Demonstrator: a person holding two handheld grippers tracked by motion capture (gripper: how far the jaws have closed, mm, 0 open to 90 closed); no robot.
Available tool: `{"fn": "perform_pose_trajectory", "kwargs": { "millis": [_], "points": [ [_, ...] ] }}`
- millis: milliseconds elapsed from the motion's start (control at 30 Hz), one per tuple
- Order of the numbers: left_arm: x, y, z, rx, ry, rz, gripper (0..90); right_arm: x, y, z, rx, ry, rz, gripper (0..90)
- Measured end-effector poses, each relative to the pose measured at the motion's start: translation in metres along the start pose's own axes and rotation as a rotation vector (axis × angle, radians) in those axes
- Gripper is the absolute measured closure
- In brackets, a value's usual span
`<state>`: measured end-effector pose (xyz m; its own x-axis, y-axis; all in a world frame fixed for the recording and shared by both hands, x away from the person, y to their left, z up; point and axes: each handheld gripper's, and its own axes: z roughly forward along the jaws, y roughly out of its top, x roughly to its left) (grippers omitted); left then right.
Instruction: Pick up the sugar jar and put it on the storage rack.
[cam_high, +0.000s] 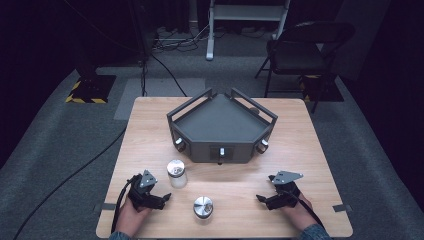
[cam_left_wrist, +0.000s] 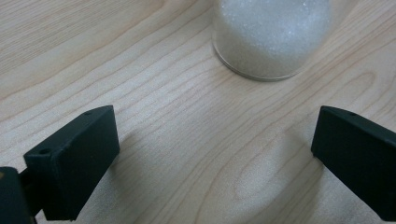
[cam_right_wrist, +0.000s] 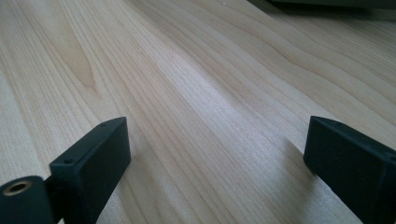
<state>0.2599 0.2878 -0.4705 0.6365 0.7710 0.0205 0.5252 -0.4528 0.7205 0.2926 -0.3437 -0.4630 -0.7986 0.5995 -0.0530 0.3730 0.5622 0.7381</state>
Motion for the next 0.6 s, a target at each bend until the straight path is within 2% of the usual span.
{"fn": "perform_pose_trajectory", "kwargs": {
  "millis": [600],
  "points": [
    [-0.0004,-0.0031,-0.0030,0.001,-0.004,0.002,0.4,0.0006,0.0005,0.0005,0.001,-0.002,0.003,6.9]
  ]
}}
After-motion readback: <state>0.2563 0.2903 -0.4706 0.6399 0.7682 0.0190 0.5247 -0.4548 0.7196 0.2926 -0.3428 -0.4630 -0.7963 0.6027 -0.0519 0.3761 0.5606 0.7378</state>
